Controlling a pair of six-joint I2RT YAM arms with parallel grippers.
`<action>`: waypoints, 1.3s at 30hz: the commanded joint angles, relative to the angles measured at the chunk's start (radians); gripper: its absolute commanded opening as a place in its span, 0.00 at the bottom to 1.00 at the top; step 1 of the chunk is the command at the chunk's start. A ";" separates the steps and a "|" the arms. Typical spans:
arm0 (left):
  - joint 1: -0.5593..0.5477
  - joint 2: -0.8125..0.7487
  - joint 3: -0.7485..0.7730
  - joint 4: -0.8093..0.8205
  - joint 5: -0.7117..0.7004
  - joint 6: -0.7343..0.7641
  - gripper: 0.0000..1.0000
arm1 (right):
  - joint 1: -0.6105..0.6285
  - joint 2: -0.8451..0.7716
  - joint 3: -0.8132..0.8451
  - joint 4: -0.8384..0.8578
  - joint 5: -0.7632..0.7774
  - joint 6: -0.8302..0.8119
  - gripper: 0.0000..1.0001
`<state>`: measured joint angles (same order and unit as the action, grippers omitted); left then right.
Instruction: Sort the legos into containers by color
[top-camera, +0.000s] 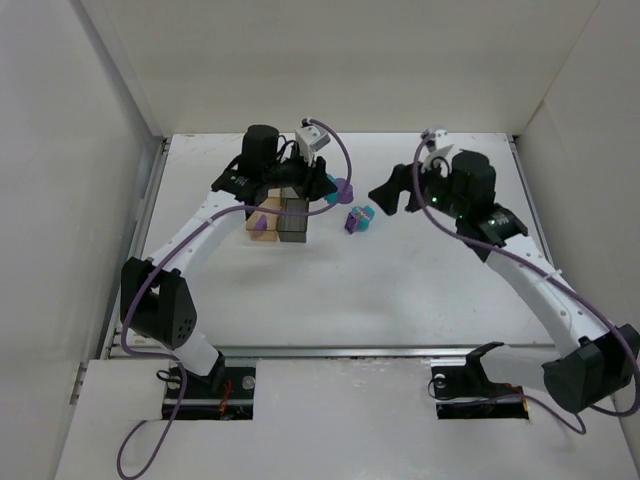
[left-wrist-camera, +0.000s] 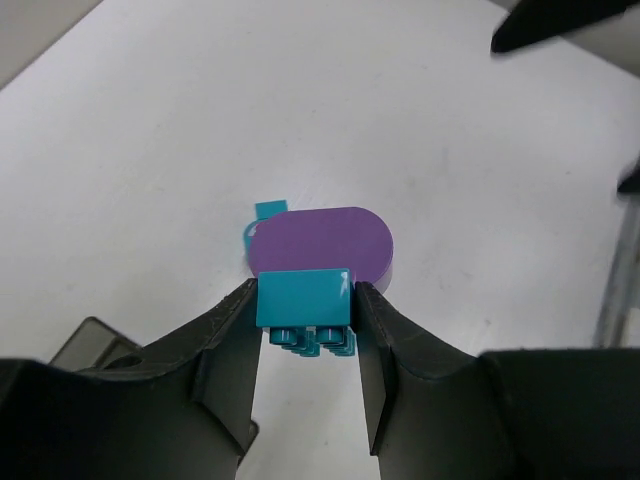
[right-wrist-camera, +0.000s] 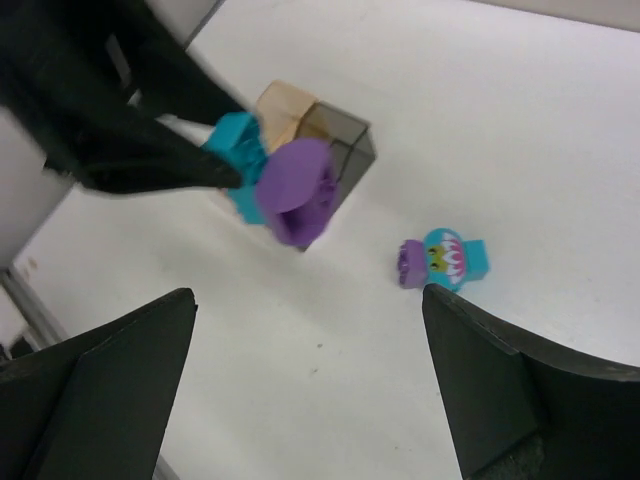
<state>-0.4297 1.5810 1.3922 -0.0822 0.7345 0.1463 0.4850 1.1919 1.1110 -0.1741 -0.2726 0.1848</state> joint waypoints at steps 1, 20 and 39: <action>0.006 -0.024 0.025 -0.025 -0.076 0.182 0.00 | -0.141 0.053 0.088 -0.065 -0.183 0.199 1.00; -0.069 -0.136 -0.029 -0.041 -0.023 0.411 0.00 | -0.186 0.446 0.237 0.208 -0.618 0.548 1.00; -0.069 -0.156 -0.028 0.003 -0.061 0.305 0.00 | -0.120 0.499 0.207 0.426 -0.676 0.653 0.00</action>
<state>-0.4957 1.4628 1.3598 -0.1276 0.6849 0.4679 0.3481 1.7134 1.3247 0.1387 -0.9028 0.8196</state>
